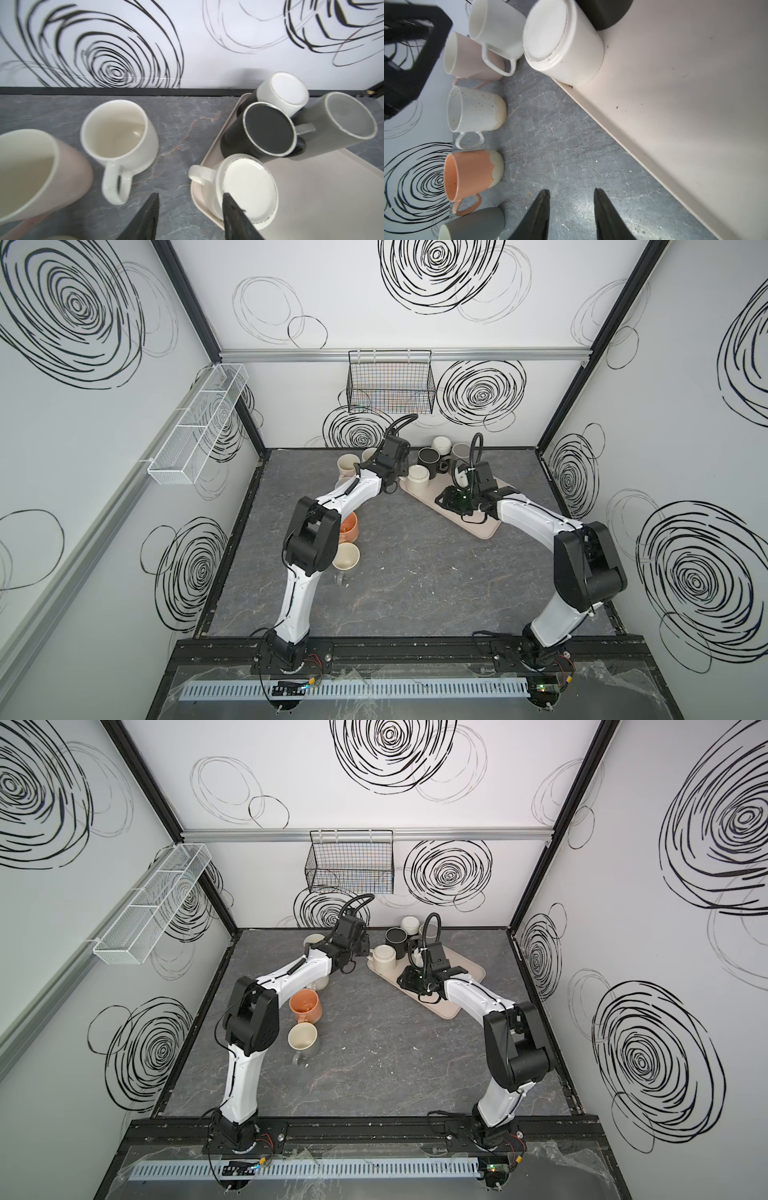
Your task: Turn the mug right side up
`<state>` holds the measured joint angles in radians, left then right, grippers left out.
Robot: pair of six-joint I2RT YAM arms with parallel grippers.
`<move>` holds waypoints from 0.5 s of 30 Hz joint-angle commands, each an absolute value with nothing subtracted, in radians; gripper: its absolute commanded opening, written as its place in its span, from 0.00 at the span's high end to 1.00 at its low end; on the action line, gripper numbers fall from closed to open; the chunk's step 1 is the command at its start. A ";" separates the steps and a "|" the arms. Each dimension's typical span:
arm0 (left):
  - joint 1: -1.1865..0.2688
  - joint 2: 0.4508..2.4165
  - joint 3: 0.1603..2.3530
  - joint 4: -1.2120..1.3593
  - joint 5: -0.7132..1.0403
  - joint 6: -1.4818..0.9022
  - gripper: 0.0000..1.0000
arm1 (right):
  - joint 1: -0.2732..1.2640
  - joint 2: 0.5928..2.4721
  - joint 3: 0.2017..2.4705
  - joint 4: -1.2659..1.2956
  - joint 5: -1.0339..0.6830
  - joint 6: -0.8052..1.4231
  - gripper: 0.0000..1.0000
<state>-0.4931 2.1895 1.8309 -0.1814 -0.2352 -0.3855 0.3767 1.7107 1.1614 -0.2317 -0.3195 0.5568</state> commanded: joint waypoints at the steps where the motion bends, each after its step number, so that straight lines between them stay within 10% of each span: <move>1: -0.472 2.239 1.822 -0.023 -0.105 -0.433 0.51 | 0.391 1.709 1.151 -0.265 -0.290 0.605 0.61; 15: -0.412 2.437 1.932 0.163 0.072 -0.607 0.57 | 0.387 1.785 1.166 -0.203 -0.310 0.598 0.62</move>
